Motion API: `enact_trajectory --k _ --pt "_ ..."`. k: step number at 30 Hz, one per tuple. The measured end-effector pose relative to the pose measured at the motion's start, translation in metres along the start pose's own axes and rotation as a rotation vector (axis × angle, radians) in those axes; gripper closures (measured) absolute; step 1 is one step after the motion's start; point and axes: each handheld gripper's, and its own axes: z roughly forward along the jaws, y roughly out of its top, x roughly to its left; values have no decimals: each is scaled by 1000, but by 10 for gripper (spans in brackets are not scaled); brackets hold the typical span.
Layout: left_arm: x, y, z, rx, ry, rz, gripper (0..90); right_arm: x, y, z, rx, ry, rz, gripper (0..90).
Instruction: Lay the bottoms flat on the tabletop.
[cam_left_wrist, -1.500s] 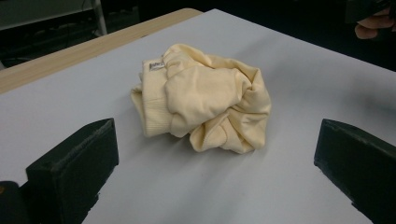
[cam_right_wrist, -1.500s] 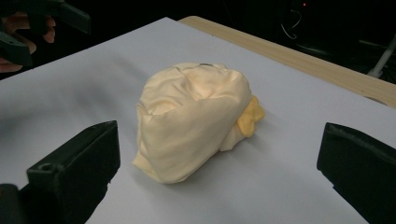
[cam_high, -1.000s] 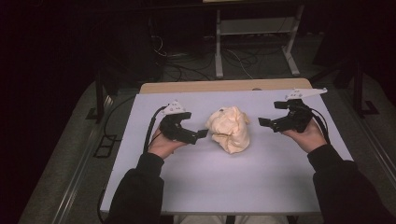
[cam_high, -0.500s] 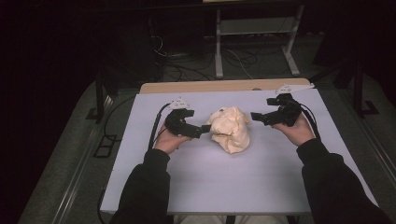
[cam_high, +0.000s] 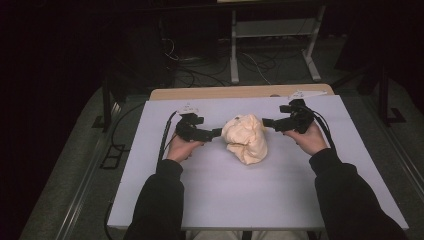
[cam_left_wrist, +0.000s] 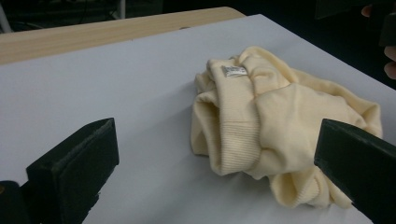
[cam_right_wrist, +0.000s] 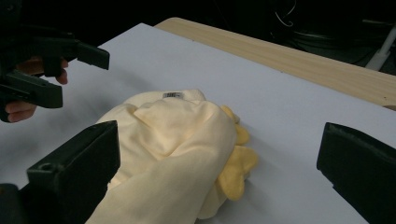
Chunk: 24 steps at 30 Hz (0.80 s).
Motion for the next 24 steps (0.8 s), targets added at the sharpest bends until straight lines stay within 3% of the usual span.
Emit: enact_trajectory --k 7,13,15,18,20,24 --pt "2 -5 10 -13 -19 -33 0 -1 -5 13 15 19 35 28" --pt "6 -10 19 27 -22 -74 0 1 -8 21 38 42 59 82" --pt "7 -11 19 33 -22 -76 27 1 -9 23 43 45 63 92" --pt "11 -15 22 47 -44 -123 65 1 -11 28 64 70 80 130" --pt "12 -16 23 49 -46 -134 129 1 -13 31 82 80 86 140" --pt "13 -18 25 51 -62 -151 206 1 -16 36 116 86 71 170"
